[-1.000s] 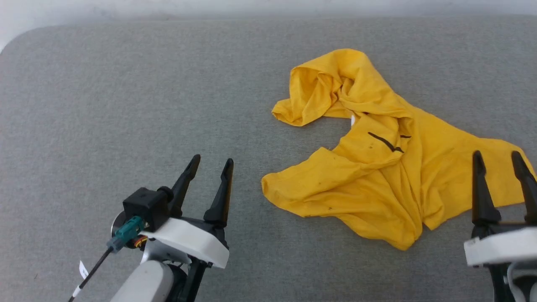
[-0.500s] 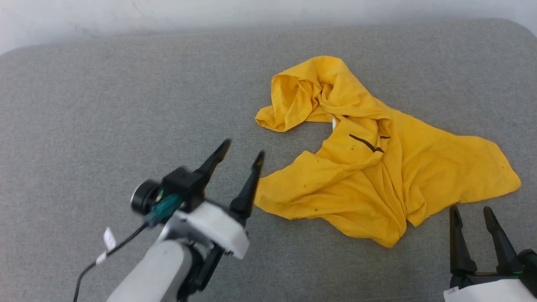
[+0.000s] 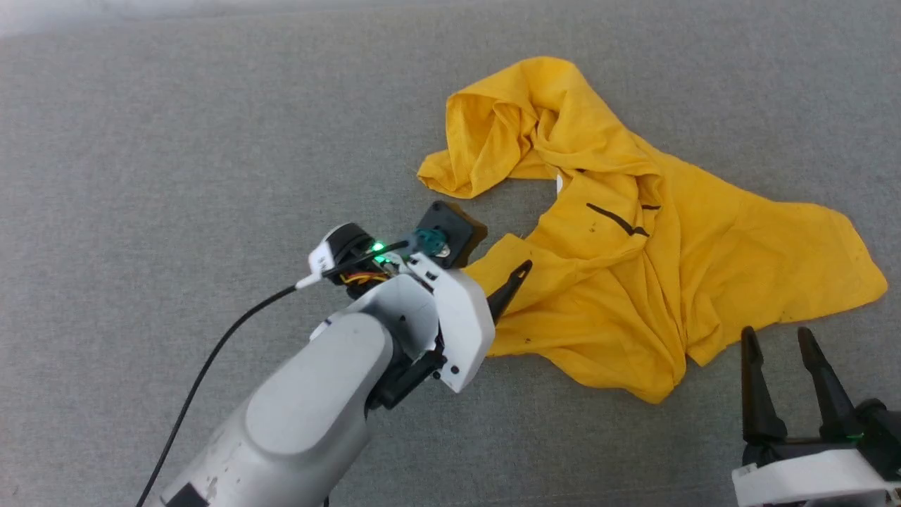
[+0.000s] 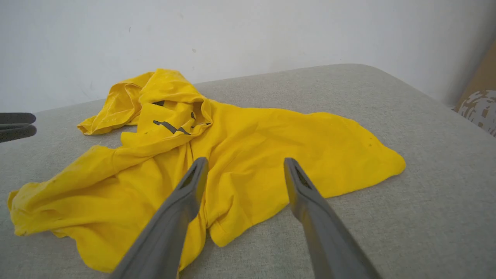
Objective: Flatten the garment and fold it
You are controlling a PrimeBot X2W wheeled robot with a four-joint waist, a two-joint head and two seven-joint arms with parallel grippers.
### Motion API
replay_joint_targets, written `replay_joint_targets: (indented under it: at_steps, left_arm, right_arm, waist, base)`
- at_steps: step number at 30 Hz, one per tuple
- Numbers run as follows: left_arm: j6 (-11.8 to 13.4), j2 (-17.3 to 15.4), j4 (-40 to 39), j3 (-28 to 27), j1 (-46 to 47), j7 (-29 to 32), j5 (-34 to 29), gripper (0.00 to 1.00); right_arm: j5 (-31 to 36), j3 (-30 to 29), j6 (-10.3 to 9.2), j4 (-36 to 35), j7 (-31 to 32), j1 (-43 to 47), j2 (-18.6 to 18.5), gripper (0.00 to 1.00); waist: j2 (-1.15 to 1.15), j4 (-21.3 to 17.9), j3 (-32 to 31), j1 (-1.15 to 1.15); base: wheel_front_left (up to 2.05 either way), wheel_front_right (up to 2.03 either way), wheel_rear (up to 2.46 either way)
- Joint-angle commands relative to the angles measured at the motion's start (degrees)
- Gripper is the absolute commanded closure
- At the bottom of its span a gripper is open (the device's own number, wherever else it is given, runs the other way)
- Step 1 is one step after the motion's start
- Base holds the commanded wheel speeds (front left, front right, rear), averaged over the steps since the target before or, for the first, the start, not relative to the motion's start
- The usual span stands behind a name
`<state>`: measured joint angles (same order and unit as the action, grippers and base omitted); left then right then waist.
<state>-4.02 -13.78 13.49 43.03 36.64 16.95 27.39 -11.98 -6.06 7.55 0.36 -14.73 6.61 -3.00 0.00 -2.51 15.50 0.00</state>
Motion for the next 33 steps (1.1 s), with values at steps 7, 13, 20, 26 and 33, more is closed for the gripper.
replay_joint_targets:
  at_steps: [7, 13, 20, 26, 33]
  left_arm:
    - [-1.61, 1.97, 8.33, 2.05, 5.54, 2.54, 0.25, 0.0]
    - [-2.16, 2.66, 15.32, 3.18, 7.75, 4.24, 0.69, 0.0]
    - [-2.4, 3.01, 20.54, 3.81, 7.97, 3.62, 1.22, 0.35]
    - [-2.86, 3.55, 21.2, 3.79, 8.37, -0.63, 2.32, 1.0]
    - [-2.19, 3.04, 18.64, 0.93, 8.19, -7.1, 4.29, 1.0]
  right_arm:
    - [0.06, 0.9, -0.06, 0.39, -0.26, -2.4, 0.12, 0.0]
    - [0.06, 0.84, -0.06, 0.98, -0.27, -3.19, 0.12, 0.0]
    - [-0.25, 1.07, -0.06, 1.19, -0.27, -3.53, 0.13, 0.0]
    - [-0.19, 0.41, -0.06, 1.31, -0.27, -3.48, 0.13, 0.0]
    - [0.64, -0.23, -0.06, 1.37, -0.27, -3.05, 0.13, 0.0]
  waist:
    - [0.0, -1.54, 2.65, 0.0]
    - [0.0, -2.79, 3.42, 0.0]
    - [0.0, -3.58, 3.82, 0.0]
    - [0.0, -2.86, 3.67, 0.0]
    - [0.0, -0.83, 2.91, 0.0]
  base:
    - [0.0, 0.0, 0.0]
    - [0.0, 0.0, 0.0]
    - [0.0, 0.0, 0.0]
    - [0.0, 0.0, 0.0]
    - [0.0, 0.0, 0.0]
